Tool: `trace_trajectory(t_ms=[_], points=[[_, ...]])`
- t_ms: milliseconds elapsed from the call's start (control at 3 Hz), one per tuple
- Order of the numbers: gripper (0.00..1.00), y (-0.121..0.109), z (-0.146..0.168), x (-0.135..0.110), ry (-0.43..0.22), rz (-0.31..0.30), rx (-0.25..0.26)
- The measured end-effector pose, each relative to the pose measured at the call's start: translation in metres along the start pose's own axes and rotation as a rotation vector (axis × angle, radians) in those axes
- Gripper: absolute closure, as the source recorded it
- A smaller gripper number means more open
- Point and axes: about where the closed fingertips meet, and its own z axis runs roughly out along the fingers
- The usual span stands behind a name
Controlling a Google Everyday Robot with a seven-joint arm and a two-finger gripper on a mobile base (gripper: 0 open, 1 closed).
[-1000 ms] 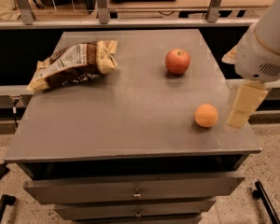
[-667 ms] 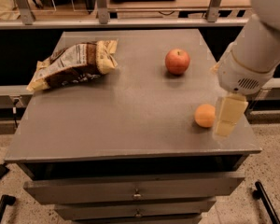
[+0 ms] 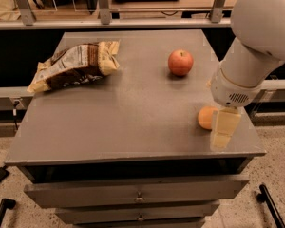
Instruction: Pick orange
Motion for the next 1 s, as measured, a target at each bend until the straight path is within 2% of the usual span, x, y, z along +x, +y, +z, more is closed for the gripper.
trace_trajectory(t_ms=[333, 1000], points=[[0.13, 0.0002, 0.0002, -0.0003, 0.0, -0.001, 0.0], [0.6, 0.0008, 0.0007, -0.0008, 0.001, -0.003, 0.001]])
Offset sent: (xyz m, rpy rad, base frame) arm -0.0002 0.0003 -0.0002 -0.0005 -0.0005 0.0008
